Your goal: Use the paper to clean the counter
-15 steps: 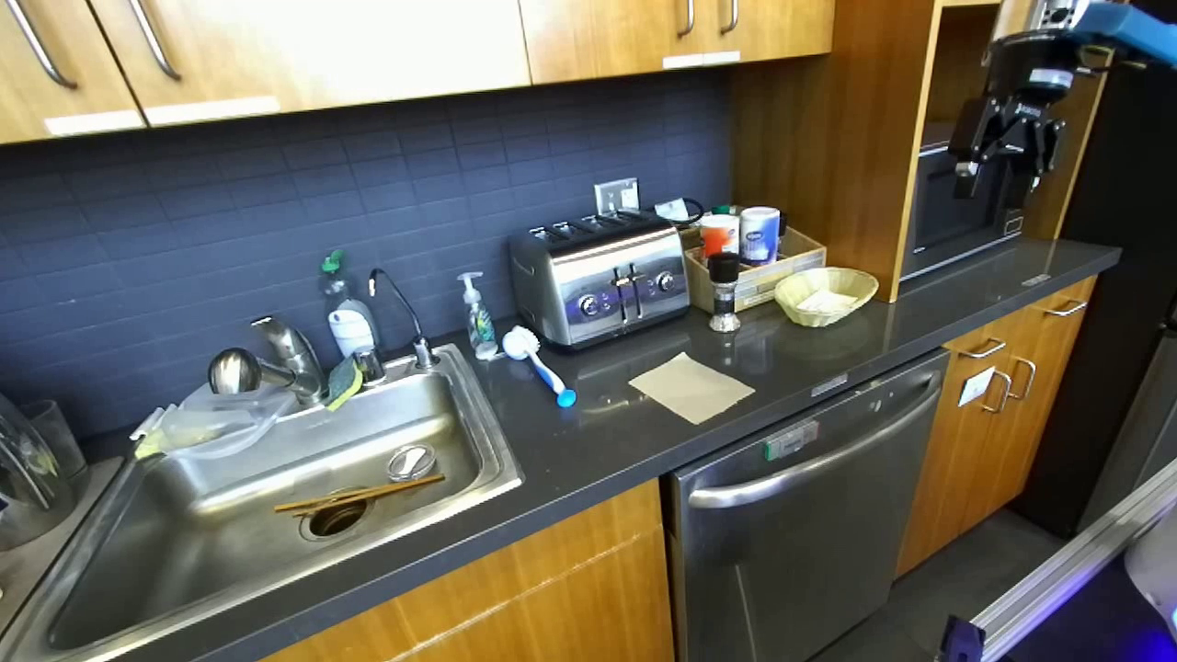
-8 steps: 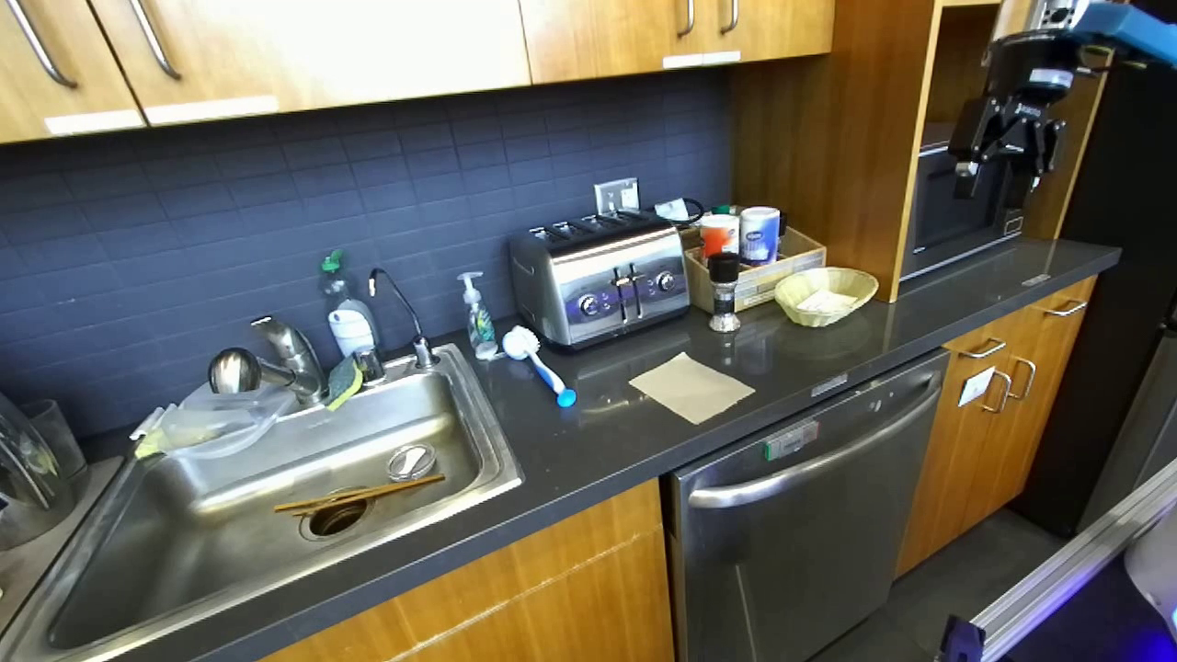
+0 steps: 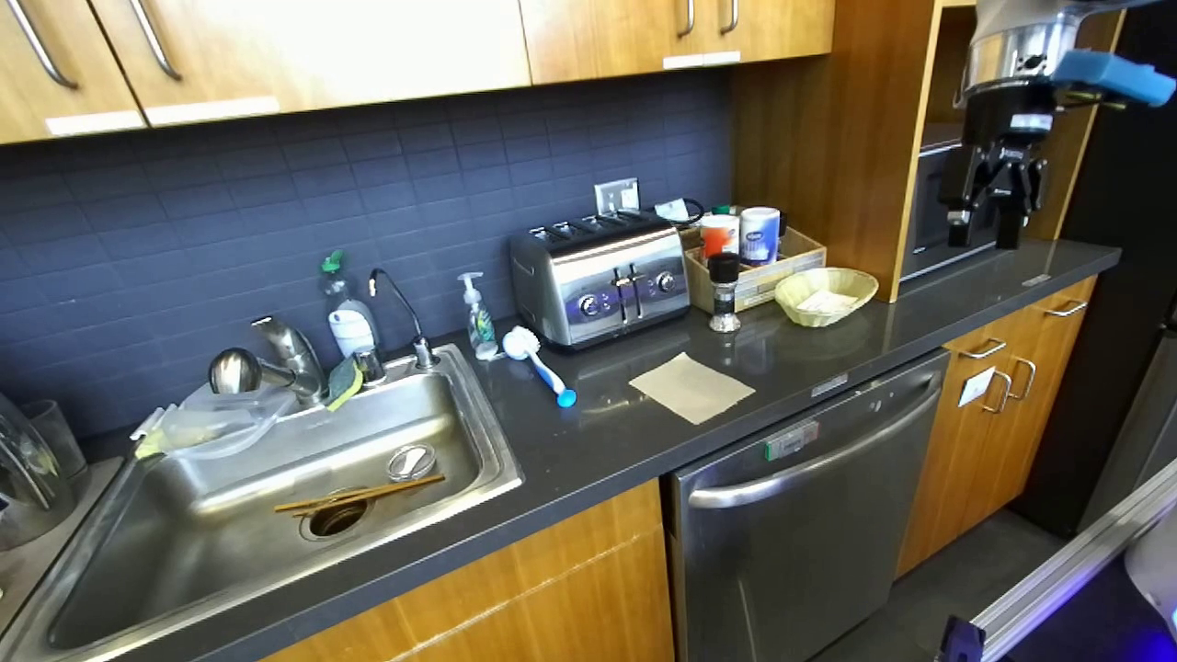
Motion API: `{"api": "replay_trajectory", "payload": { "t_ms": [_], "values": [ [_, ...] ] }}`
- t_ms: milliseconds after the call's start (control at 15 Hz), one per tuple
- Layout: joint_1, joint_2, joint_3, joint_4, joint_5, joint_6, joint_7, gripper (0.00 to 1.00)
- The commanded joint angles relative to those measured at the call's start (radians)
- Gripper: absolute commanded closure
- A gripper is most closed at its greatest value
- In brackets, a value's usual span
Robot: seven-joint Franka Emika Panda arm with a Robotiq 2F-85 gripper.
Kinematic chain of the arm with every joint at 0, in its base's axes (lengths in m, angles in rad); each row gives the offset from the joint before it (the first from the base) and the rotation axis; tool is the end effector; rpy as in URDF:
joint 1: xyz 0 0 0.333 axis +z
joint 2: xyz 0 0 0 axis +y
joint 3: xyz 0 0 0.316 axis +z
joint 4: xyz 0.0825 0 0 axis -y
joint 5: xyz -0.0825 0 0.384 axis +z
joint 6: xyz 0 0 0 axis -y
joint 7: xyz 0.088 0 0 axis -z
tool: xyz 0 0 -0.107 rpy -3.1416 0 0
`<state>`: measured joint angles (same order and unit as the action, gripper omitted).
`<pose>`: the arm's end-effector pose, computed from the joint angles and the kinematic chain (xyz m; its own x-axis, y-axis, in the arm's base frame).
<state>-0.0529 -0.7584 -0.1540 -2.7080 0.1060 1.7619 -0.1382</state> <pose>0.2929 -0.0499 0.4314 0.9860 -0.0272 -0.1647 -0.0648 -0.9717 -0.2273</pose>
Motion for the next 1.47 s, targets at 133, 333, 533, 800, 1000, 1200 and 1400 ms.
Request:
{"api": "replay_trajectory", "payload": {
  "t_ms": [133, 333, 533, 800, 1000, 1200, 1400],
  "values": [
    [0.074, 0.009, 0.102, -0.068, 0.022, 0.111, 0.014, 0.00],
    [0.127, 0.020, 0.151, -0.074, 0.045, 0.149, 0.048, 0.00],
    [0.181, 0.049, 0.210, -0.073, 0.076, 0.203, 0.089, 0.00],
    [0.243, 0.130, 0.303, -0.072, 0.093, 0.309, 0.162, 0.00],
    [0.273, 0.203, 0.363, -0.071, 0.080, 0.393, 0.230, 0.00],
    [0.281, 0.293, 0.402, -0.032, 0.058, 0.452, 0.292, 0.00],
    [0.273, 0.347, 0.415, 0.010, 0.037, 0.473, 0.334, 0.00]
  ]
}}
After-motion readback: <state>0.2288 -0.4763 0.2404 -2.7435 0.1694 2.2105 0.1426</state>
